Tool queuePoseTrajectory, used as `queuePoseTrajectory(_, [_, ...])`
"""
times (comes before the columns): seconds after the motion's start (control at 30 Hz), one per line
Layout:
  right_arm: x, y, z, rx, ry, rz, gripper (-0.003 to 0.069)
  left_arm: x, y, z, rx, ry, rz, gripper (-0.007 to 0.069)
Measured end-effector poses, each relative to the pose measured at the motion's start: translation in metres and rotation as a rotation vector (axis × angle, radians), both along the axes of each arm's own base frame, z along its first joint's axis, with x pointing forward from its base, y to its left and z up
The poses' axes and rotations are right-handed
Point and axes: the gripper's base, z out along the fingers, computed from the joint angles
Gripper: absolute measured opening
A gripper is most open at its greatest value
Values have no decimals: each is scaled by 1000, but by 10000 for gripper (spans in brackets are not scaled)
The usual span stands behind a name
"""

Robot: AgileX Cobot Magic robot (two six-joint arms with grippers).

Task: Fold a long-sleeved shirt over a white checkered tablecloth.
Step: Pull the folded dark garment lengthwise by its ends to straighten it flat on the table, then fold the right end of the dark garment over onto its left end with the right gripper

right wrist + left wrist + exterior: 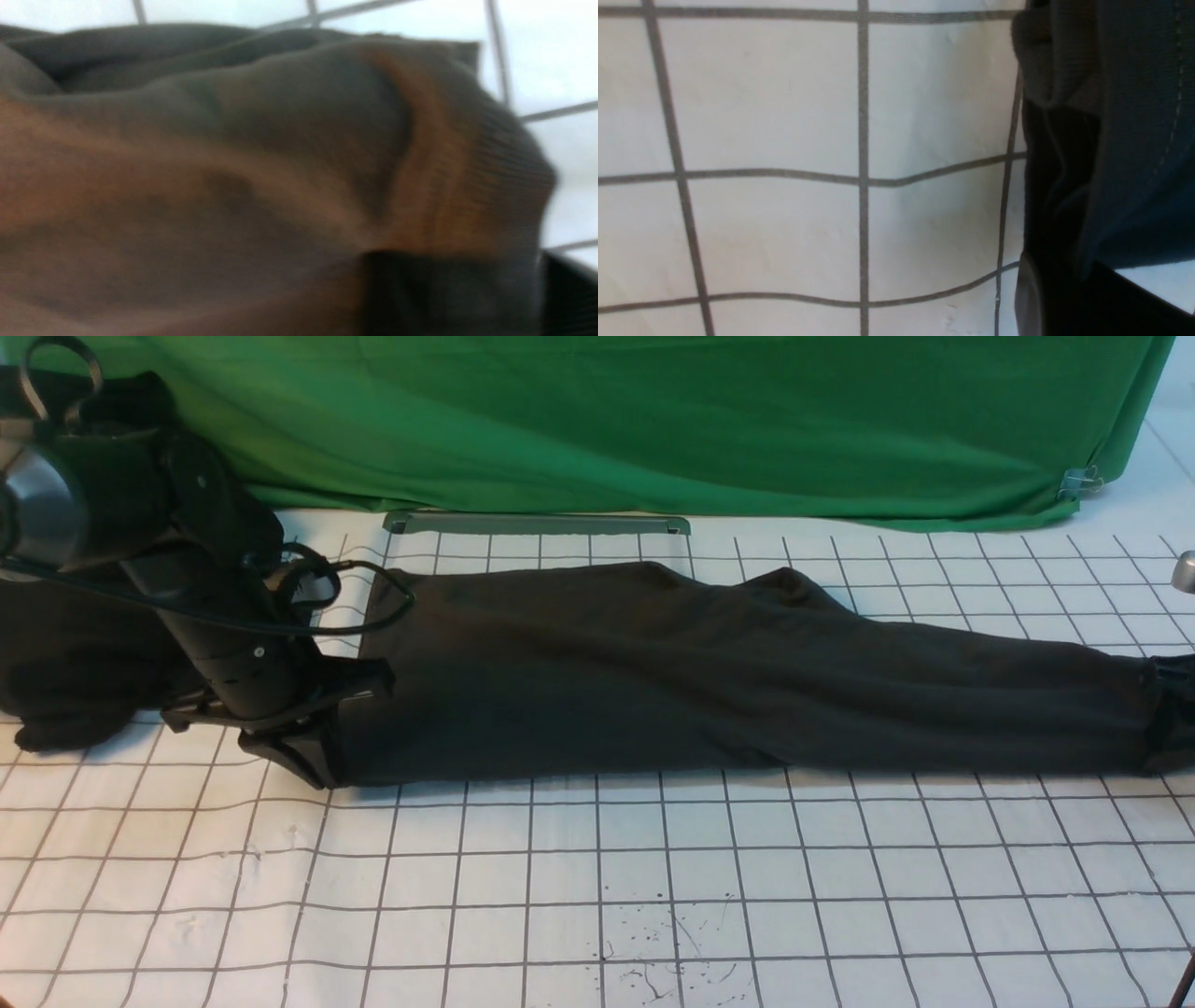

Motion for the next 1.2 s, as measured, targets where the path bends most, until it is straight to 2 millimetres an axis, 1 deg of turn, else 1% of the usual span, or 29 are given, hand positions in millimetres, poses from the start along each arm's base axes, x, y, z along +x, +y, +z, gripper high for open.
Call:
queuePoseTrajectory(0.03, [0, 1, -1, 5, 1, 1, 193, 0, 0, 0, 0, 0, 2, 29])
queuePoseTrajectory(0.07, [0, 1, -1, 5, 1, 1, 193, 0, 0, 0, 0, 0, 2, 31])
queuePoseTrajectory(0.1, [1, 2, 0, 14, -3, 8, 78, -1, 0, 0, 3, 7, 1, 59])
queuePoseTrajectory(0.13, [1, 2, 0, 15, -3, 8, 71, -1, 0, 1, 3, 7, -1, 67])
queuePoseTrajectory(0.17, [1, 3, 0, 15, -6, 16, 36, -2, 1, 4, 13, 18, -16, 102])
queuePoseTrajectory(0.2, [0, 2, 3, 14, -12, 17, 27, -4, 2, 10, 19, 16, -24, 138])
queuePoseTrajectory(0.3, [-3, -4, 11, 12, -25, 4, 24, -6, 2, 31, 18, -29, -28, 219])
queuePoseTrajectory(0.33, [-5, -8, 15, 10, -27, -2, 24, -8, 2, 43, 16, -57, -28, 255])
queuePoseTrajectory(0.37, [-8, -13, 20, 10, -30, -12, 24, -13, 2, 59, 8, -90, -28, 307])
queuePoseTrajectory(0.4, [-11, -18, 24, 9, -33, -21, 24, -16, 2, 67, 3, -105, -27, 335])
queuePoseTrajectory(0.43, [-16, -27, 28, 2, -28, -36, 24, -21, 1, 79, -5, -126, -27, 381])
queuePoseTrajectory(0.47, [-17, -28, 29, 0, -28, -38, 24, -23, 1, 83, -8, -132, -27, 387])
queuePoseTrajectory(0.5, [-23, -38, 33, -9, -18, -54, 24, -28, 1, 92, -14, -146, -28, 421])
queuePoseTrajectory(0.53, [-24, -39, 33, -9, -15, -56, 24, -30, 1, 95, -16, -150, -28, 432])
queuePoseTrajectory(0.57, [-29, -46, 37, -14, -9, -69, 24, -33, 1, 101, -17, -157, -30, 454])
queuePoseTrajectory(0.6, [-38, -58, 45, -20, -3, -96, 24, -38, 2, 109, -19, -170, -32, 484])
queuePoseTrajectory(0.67, [-43, -62, 54, -26, -9, -106, 24, -40, 2, 113, -19, -177, -39, 494])
queuePoseTrajectory(0.7, [-45, -63, 62, -31, -22, -111, 24, -41, 2, 113, -20, -177, -41, 495])
queuePoseTrajectory(0.77, [-50, -62, 87, -44, -61, -116, 24, -42, 1, 115, -25, -180, -47, 491])
queuePoseTrajectory(0.83, [-53, -54, 116, -50, -108, -111, 24, -41, 1, 115, -25, -190, -61, 457])
queuePoseTrajectory(0.87, [-53, -52, 119, -50, -112, -109, 24, -41, 1, 115, -27, -193, -62, 451])
queuePoseTrajectory(0.9, [-56, -42, 139, -44, -143, -101, 24, -40, 0, 115, -27, -211, -78, 392])
queuePoseTrajectory(0.93, [-58, -29, 154, -33, -166, -82, 24, -39, 0, 116, -27, -216, -82, 351])
queuePoseTrajectory(1.0, [-59, -4, 176, 0, -214, -48, 24, -38, 0, 116, -33, -229, -86, 232])
queuePoseTrajectory(1.03, [-59, 13, 185, 24, -241, -23, 24, -38, -1, 116, -37, -237, -89, 179])
queuePoseTrajectory(1.07, [-58, 32, 191, 46, -260, 12, 24, -37, -1, 117, -42, -251, -95, 114])
queuePoseTrajectory(1.13, [-55, 76, 203, 115, -305, 92, 24, -34, -3, 118, -62, -288, -116, 31])
queuePoseTrajectory(1.2, [-49, 124, 206, 170, -344, 184, 24, -32, -6, 119, -91, -311, -122, 9])
